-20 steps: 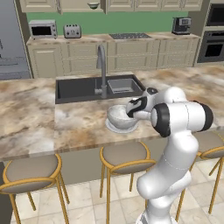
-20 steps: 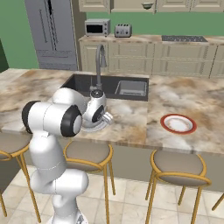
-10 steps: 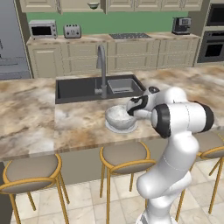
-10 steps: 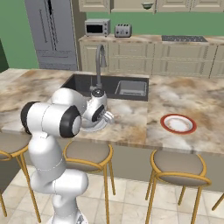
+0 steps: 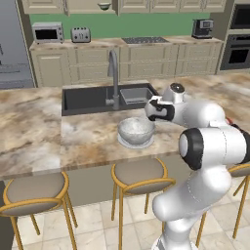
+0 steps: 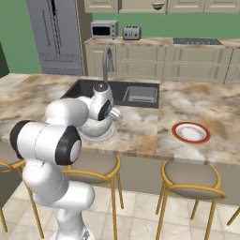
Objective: Move the bowls from the cabinet to the plates on the dining table.
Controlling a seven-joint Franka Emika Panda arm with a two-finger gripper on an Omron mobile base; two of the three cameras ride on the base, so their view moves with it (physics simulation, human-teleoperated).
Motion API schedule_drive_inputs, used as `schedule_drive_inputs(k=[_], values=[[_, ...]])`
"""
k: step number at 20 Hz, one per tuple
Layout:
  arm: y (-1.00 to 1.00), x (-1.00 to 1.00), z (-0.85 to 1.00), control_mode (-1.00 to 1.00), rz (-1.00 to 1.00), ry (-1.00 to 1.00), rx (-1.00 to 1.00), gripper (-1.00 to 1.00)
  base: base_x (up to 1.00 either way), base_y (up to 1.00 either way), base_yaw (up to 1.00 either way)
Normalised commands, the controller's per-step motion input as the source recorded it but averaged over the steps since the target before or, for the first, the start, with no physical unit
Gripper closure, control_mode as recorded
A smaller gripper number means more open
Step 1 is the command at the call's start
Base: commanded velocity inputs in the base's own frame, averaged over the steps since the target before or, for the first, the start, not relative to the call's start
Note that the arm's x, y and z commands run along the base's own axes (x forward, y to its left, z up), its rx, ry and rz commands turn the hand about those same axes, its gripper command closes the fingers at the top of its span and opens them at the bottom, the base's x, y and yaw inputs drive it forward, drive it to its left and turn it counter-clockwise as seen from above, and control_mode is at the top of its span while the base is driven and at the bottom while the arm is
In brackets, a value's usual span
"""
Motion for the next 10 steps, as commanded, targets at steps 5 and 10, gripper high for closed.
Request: schedule_drive_inputs(k=[5,10], values=[[0.11,-0.61,0.76,-1.0,0.0,0.0,0.0,-1.0,0.0,0.0,0.0],[0.33,-0.7,0.56,-1.0,0.0,0.0,-0.02,-1.0,0.0,0.0,0.0]])
